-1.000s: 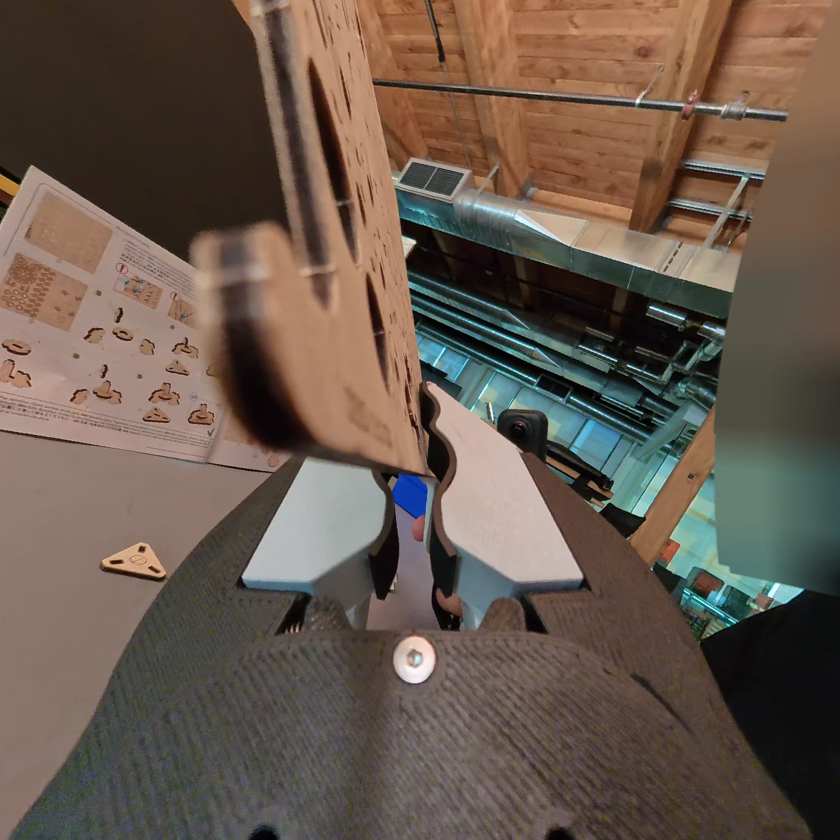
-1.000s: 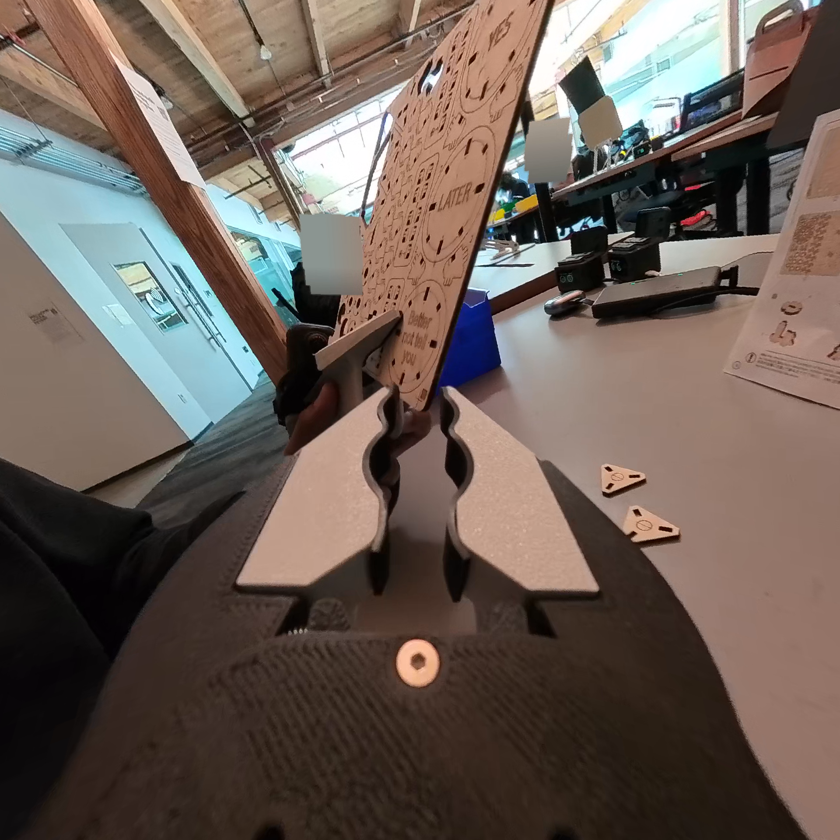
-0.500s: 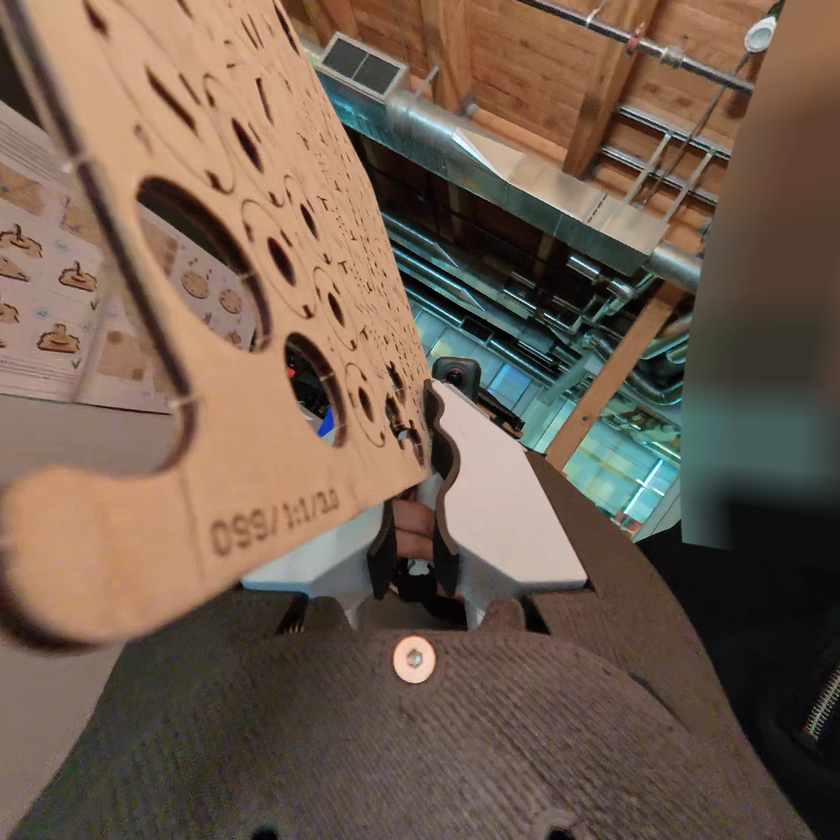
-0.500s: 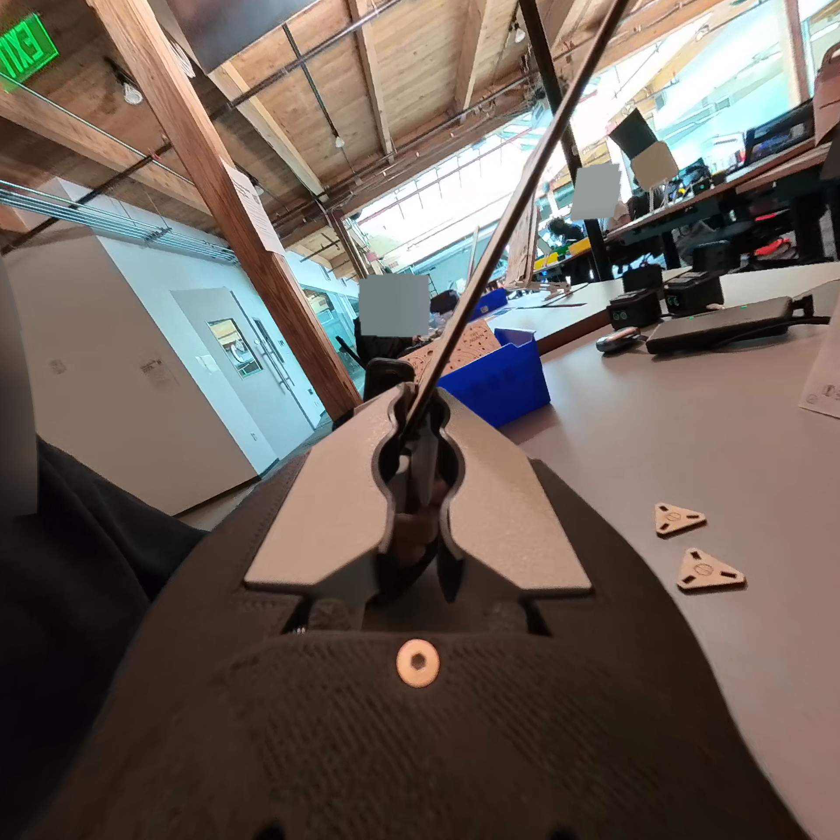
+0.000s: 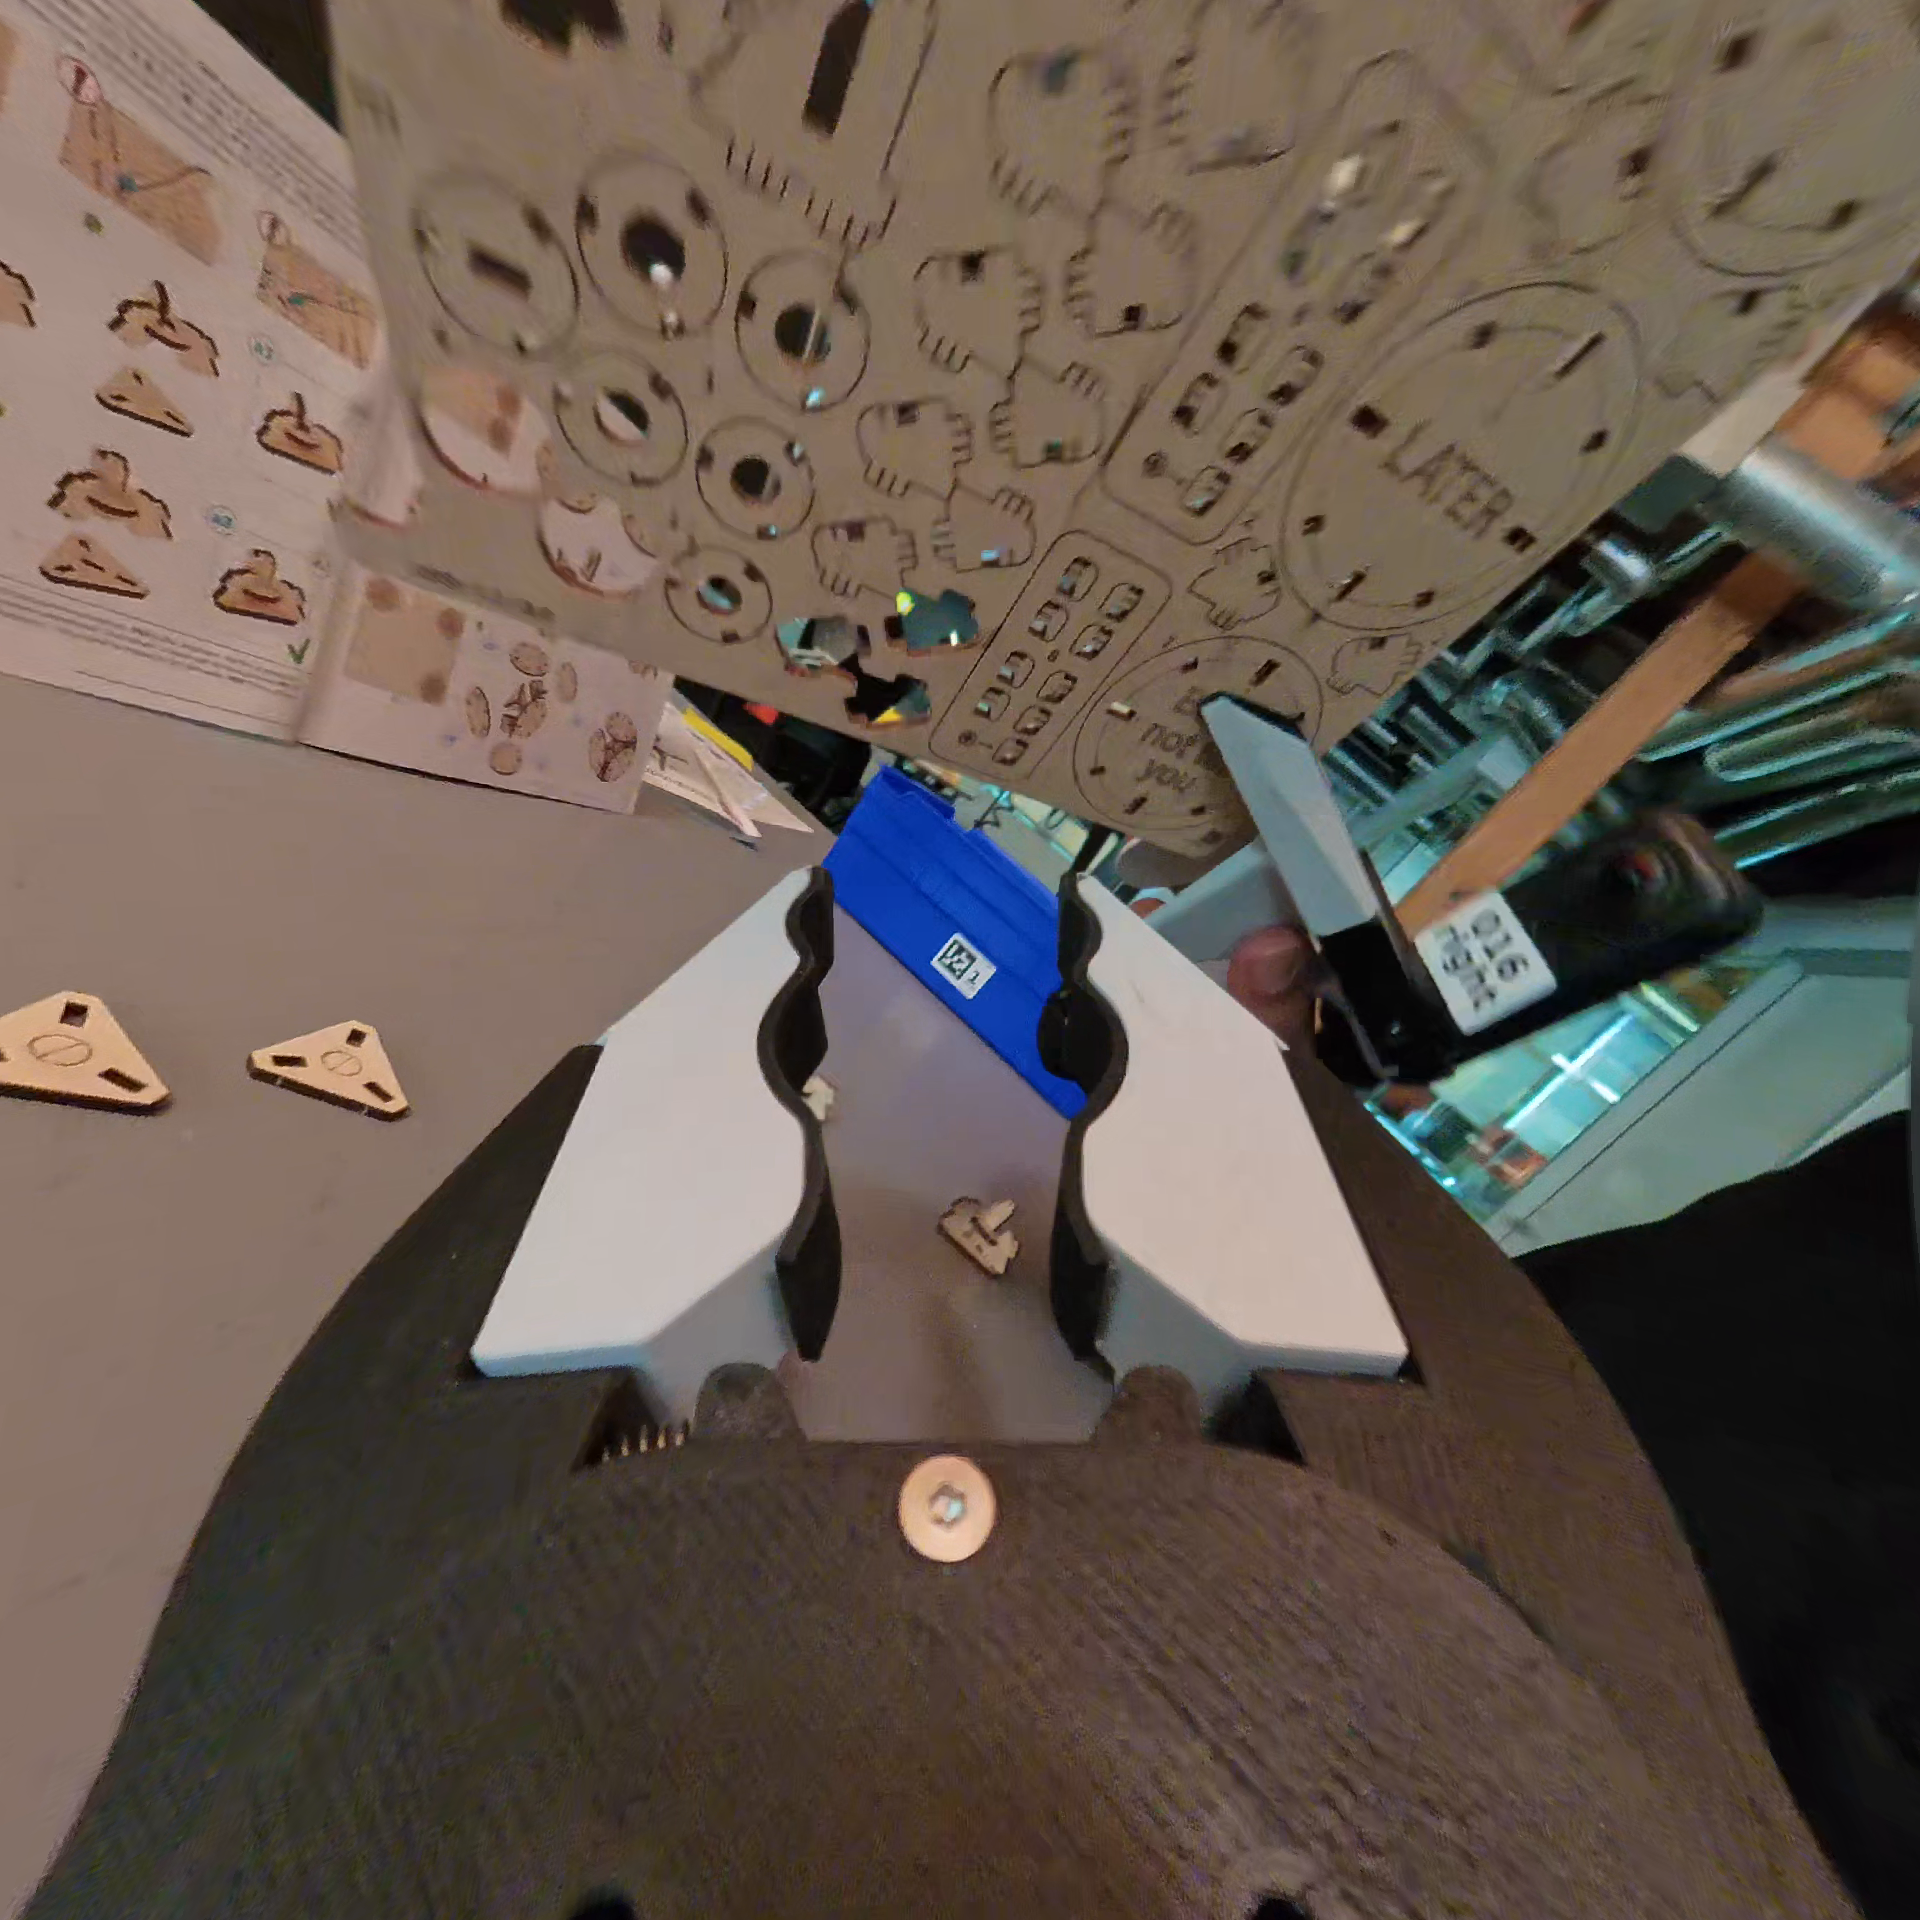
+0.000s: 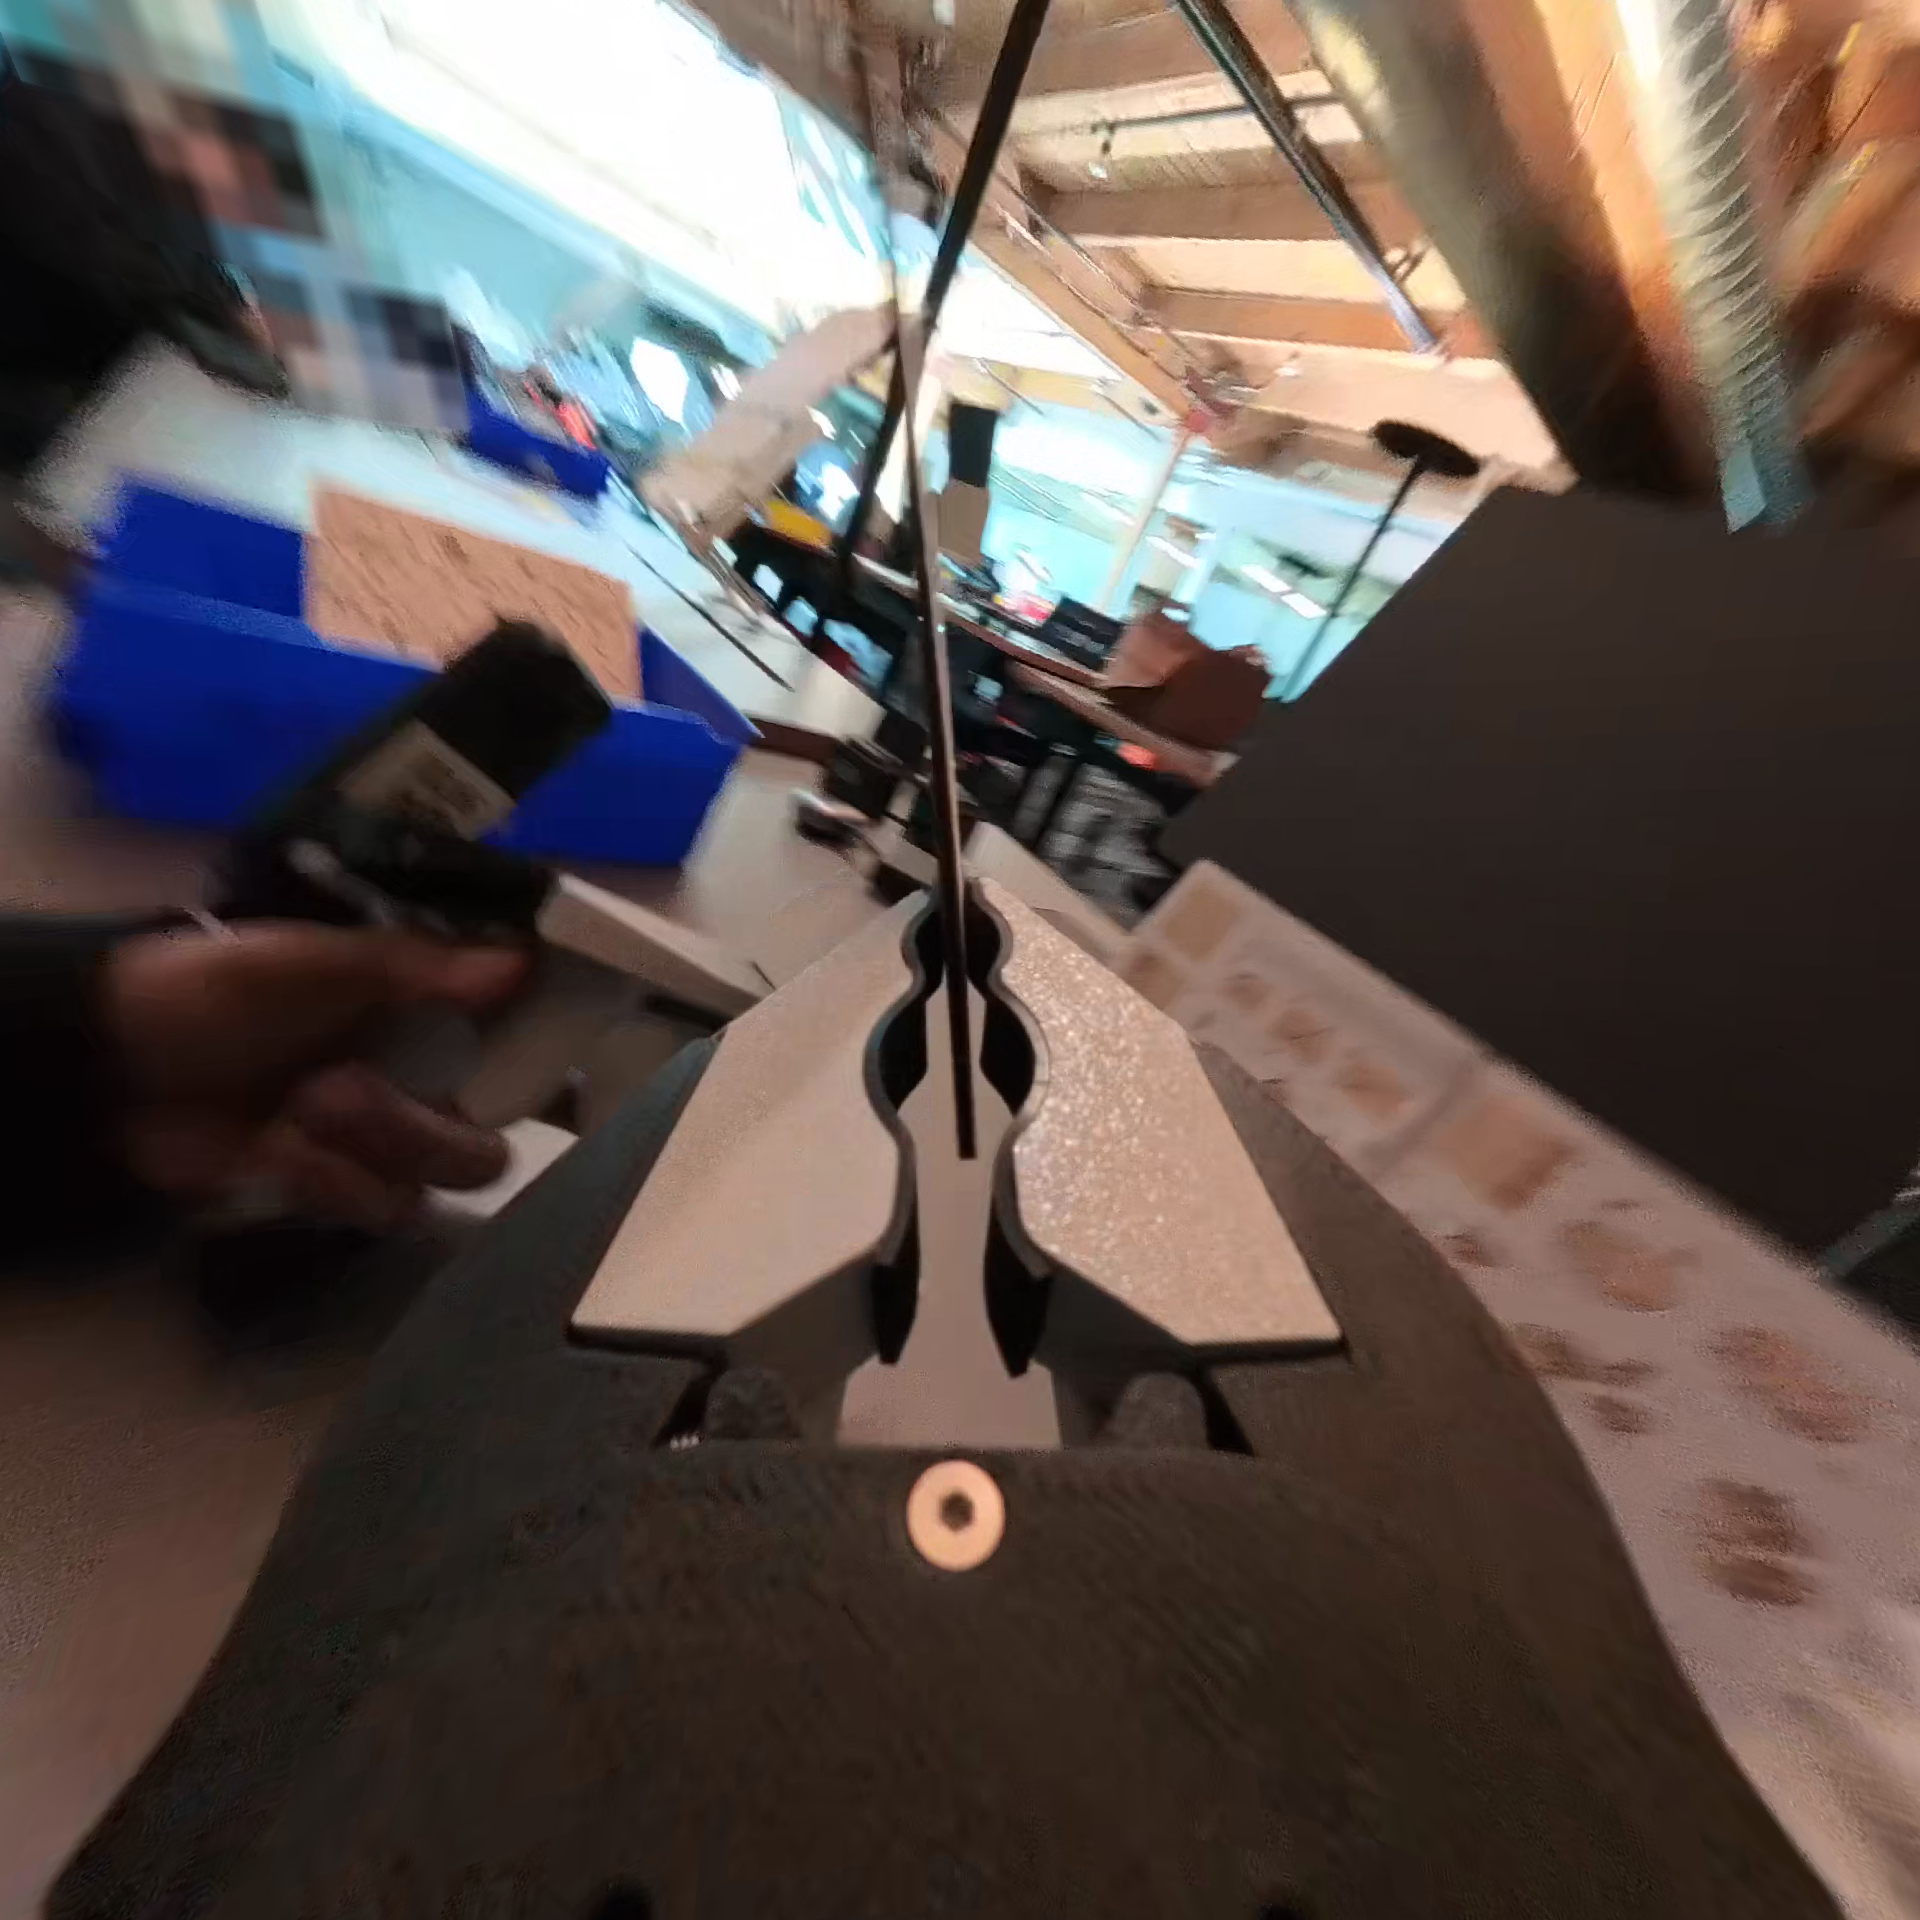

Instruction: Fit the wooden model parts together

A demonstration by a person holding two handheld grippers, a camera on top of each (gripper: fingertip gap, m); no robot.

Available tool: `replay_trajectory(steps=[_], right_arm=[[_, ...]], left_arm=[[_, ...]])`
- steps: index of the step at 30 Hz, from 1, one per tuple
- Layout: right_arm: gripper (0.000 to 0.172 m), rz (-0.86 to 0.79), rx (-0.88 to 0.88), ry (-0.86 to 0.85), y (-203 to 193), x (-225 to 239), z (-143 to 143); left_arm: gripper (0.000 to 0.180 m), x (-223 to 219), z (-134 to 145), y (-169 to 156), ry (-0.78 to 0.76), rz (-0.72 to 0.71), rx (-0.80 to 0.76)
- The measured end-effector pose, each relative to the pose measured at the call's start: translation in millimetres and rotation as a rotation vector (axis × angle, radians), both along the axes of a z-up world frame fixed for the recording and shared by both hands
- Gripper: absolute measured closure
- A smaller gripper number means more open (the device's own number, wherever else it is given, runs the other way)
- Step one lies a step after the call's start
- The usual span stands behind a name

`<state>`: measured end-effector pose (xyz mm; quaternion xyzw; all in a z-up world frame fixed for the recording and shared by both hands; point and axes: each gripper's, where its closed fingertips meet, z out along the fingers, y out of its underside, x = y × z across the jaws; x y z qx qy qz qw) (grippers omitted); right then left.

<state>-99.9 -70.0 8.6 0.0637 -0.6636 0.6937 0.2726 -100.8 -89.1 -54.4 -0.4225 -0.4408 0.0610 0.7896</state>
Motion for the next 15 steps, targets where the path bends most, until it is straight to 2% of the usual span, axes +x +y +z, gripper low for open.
replay_trajectory(steps=[8, 15], right_arm=[[0.171, -0.338, 0.206, 0.589, 0.4, -1.5, -6.1], [0.171, -0.376, 0.261, 0.743, -4.9, 7.3, -10.0]], left_arm=[[0.142, 21.1, 33.5, -6.6, 0.159, -0.082, 0.179], [0.142, 32.8, 45.8, -5.1, 0.256, -0.077, 0.160]])
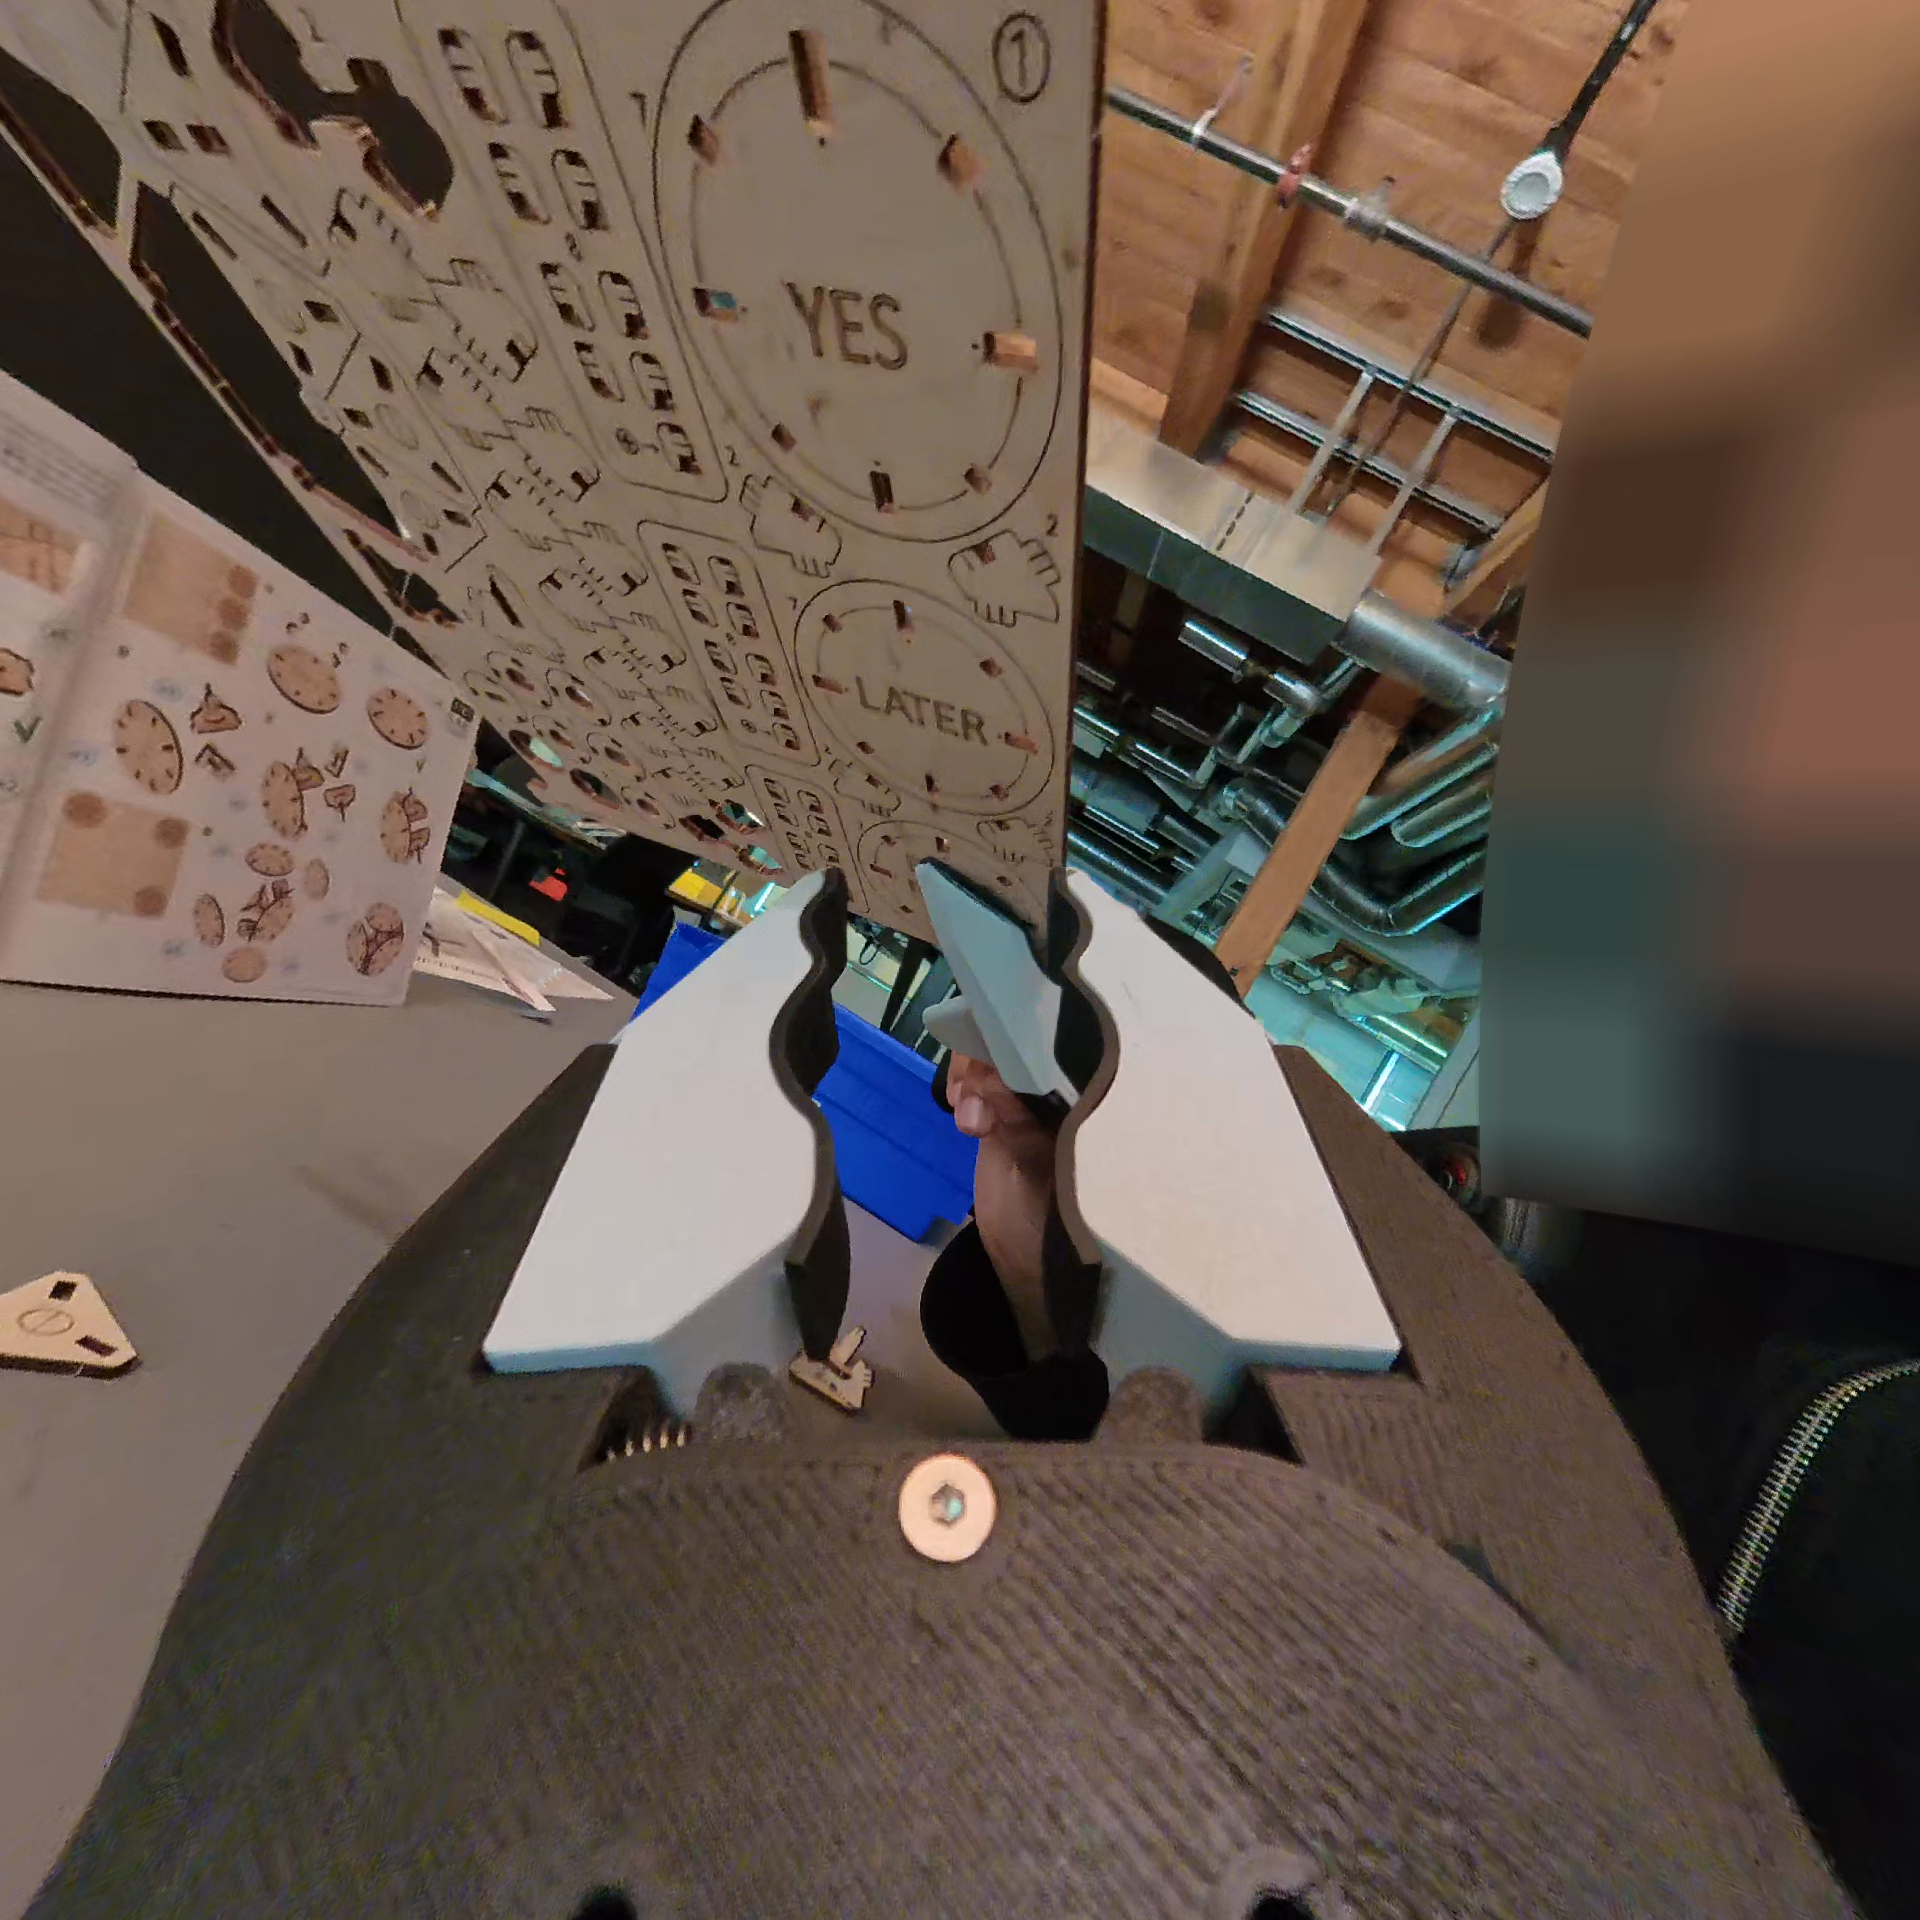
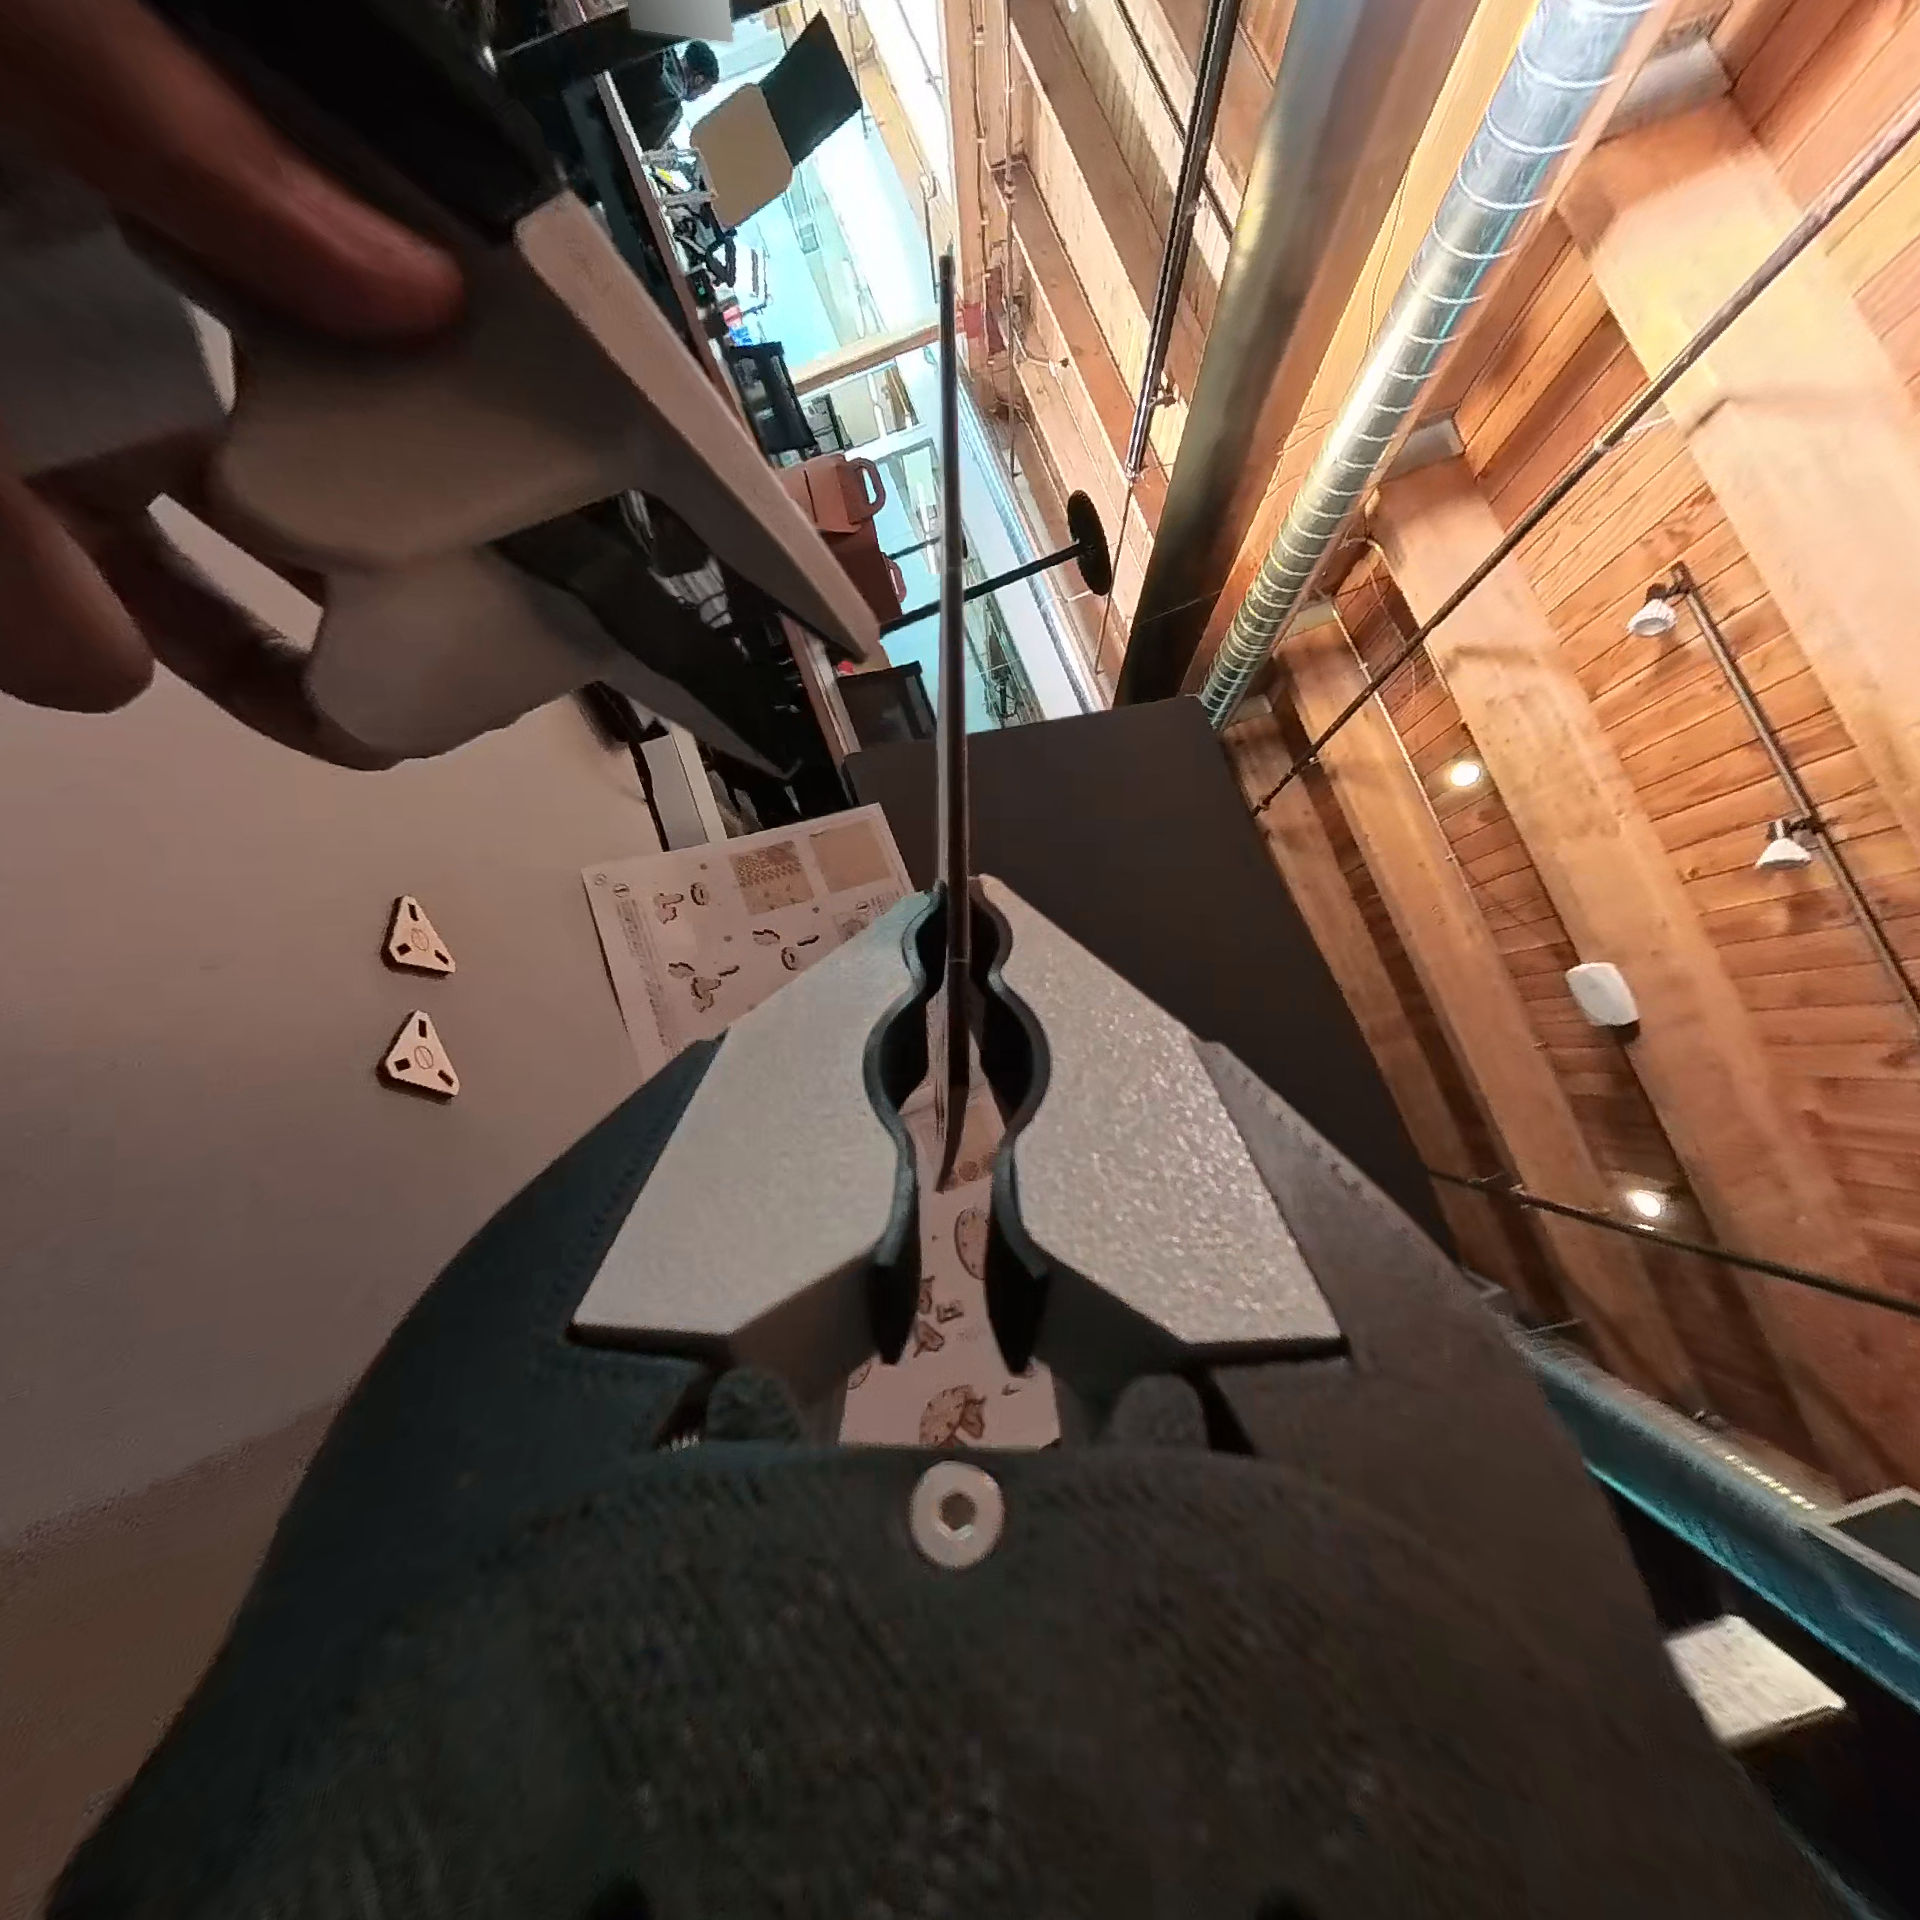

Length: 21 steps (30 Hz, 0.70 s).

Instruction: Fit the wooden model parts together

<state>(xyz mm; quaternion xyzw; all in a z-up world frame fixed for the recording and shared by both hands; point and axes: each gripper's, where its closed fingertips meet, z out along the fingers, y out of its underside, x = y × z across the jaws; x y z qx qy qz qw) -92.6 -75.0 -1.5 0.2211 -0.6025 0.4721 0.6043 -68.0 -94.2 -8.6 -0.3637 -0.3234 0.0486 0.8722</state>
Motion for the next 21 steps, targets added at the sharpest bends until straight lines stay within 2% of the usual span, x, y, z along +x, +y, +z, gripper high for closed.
replay_trajectory(steps=[7, 10, 12, 16, 19, 21], right_arm=[[0.171, 0.000, 0.005, 0.026, -1.9, 3.1, -0.9], [0.171, 0.049, -0.078, -0.075, 2.0, 1.6, 6.2], [0.171, 0.144, -0.229, -0.272, 12.8, -3.7, 21.0], [0.172, 0.429, -0.593, -0.774, 52.1, -30.7, 53.7], [0.172, 0.650, -0.771, -1.076, 72.4, -50.5, 58.4], [0.172, 0.773, -0.841, -1.213, 78.6, -56.9, 58.3]], left_arm=[[0.142, 0.2, 0.2, -0.1, 0.004, 0.009, -0.006], [0.142, -0.4, -0.5, 0.1, 0.001, 0.013, -0.012], [0.142, -1.8, -1.9, 0.0, -0.007, 0.019, -0.016], [0.144, -7.0, -7.9, 2.1, -0.040, 0.031, -0.042], [0.144, -9.1, -12.1, 7.7, -0.057, 0.021, -0.073], [0.144, -10.0, -14.2, 10.0, -0.063, 0.023, -0.091]])
